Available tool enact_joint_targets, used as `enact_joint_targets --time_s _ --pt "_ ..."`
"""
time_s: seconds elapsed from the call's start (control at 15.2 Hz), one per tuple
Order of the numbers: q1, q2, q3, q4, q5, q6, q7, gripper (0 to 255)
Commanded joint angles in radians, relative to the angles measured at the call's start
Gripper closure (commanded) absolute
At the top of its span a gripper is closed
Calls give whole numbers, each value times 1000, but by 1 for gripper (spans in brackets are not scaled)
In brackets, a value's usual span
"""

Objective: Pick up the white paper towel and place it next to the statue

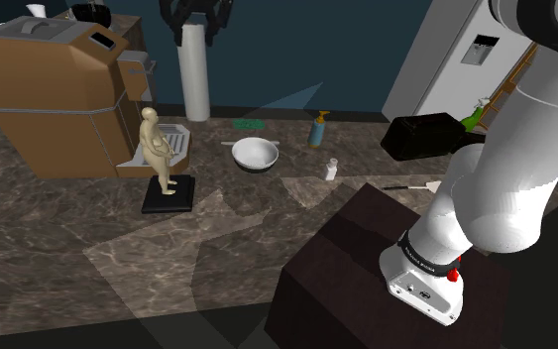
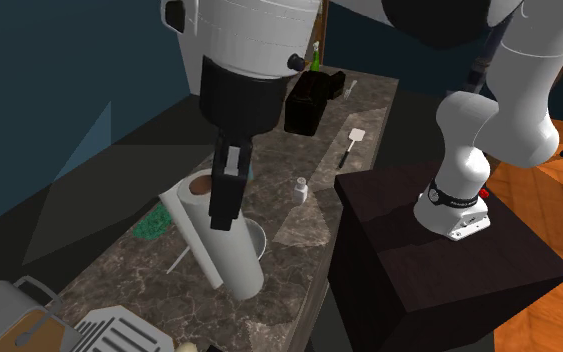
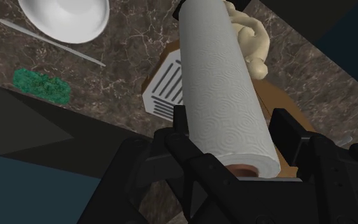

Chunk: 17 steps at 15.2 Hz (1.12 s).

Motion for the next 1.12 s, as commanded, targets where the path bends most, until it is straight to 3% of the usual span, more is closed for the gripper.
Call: enact_joint_targets --time_s 0.0,1.06 --pt "-1 -7 -1 -39 0 32 0 255" --pt "-2 -5 -2 -251 -6 246 11 255"
